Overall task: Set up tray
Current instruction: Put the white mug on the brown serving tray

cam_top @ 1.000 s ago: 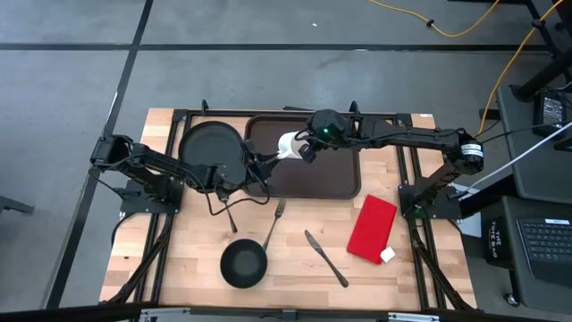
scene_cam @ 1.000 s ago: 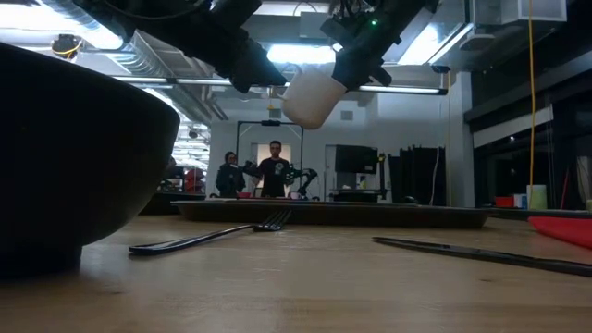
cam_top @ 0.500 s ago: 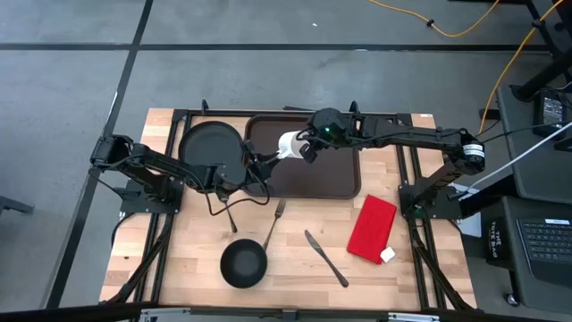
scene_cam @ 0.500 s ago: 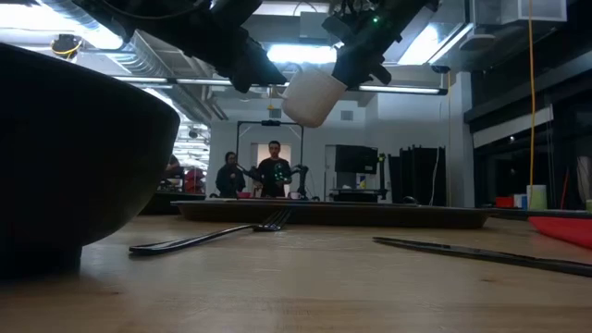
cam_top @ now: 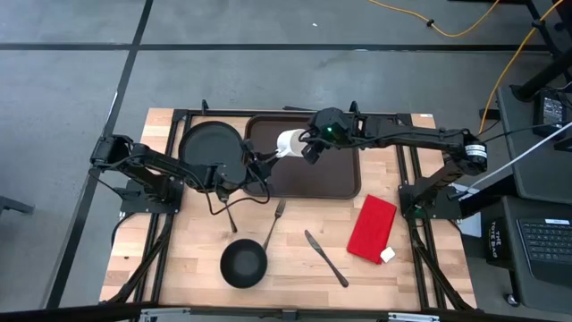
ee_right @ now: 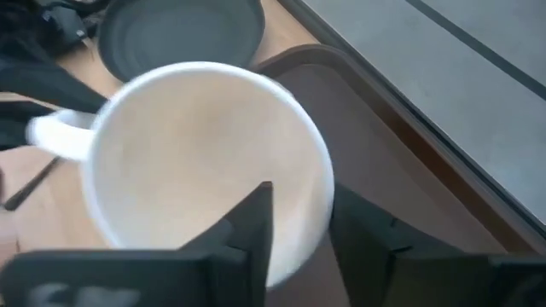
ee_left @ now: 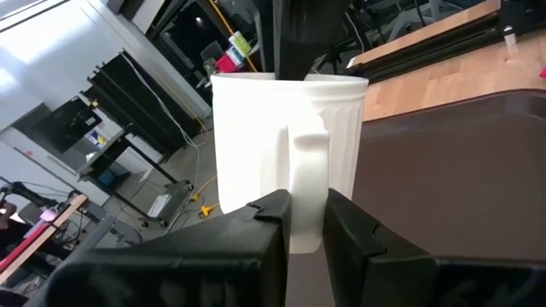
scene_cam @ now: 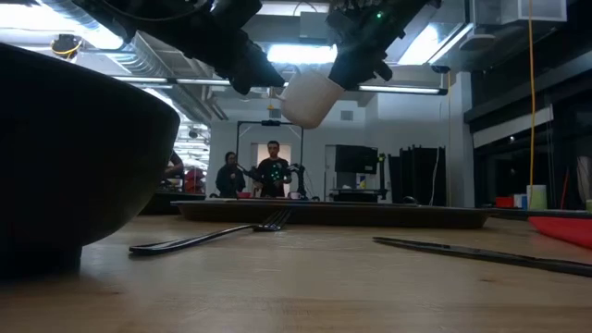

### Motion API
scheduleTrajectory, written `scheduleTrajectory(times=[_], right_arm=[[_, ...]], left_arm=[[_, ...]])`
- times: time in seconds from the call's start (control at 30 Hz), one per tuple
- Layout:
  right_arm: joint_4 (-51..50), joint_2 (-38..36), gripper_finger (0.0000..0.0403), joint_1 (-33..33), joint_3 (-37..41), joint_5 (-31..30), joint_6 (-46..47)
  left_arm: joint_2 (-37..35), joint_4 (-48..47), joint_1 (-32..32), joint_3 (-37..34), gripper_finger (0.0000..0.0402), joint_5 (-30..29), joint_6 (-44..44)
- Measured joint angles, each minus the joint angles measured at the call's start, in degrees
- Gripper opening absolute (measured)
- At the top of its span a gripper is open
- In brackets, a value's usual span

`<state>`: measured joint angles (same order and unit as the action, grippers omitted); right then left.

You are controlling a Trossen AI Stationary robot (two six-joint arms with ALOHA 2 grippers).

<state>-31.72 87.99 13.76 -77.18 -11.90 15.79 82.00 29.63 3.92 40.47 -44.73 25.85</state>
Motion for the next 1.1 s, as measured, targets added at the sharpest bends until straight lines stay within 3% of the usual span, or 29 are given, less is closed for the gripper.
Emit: scheduleTrajectory(times=[0.23, 0.53, 0.73, 0.9, 1.1], right_arm=[[-0.53, -3.60, 0.0187, 0.00, -0.01, 2.79, -1.19], [-1.64, -9.31, 0.0200, -0.59, 0.04, 2.57, -4.38], [-0.40, -10.27, 0.0200, -2.14, 5.06, -1.73, -5.99], [6.24, -10.32, 0.0197, -4.03, 11.62, -3.47, -8.49], [16.83, -10.32, 0.0154, -6.24, 19.23, -3.50, -9.98]], left_arm=[[-0.68, -0.22, 0.04, -0.01, 0.0036, 0.14, 0.31], [-8.40, -1.61, -2.90, -2.89, 0.0036, 8.12, -3.24], [-16.57, -2.58, -8.34, -8.36, 0.0036, 19.49, -7.85], [-22.18, -2.42, -13.91, -12.30, 0.0036, 29.40, -10.25], [-25.71, -0.57, -21.39, -16.32, 0.0036, 41.18, -13.79]])
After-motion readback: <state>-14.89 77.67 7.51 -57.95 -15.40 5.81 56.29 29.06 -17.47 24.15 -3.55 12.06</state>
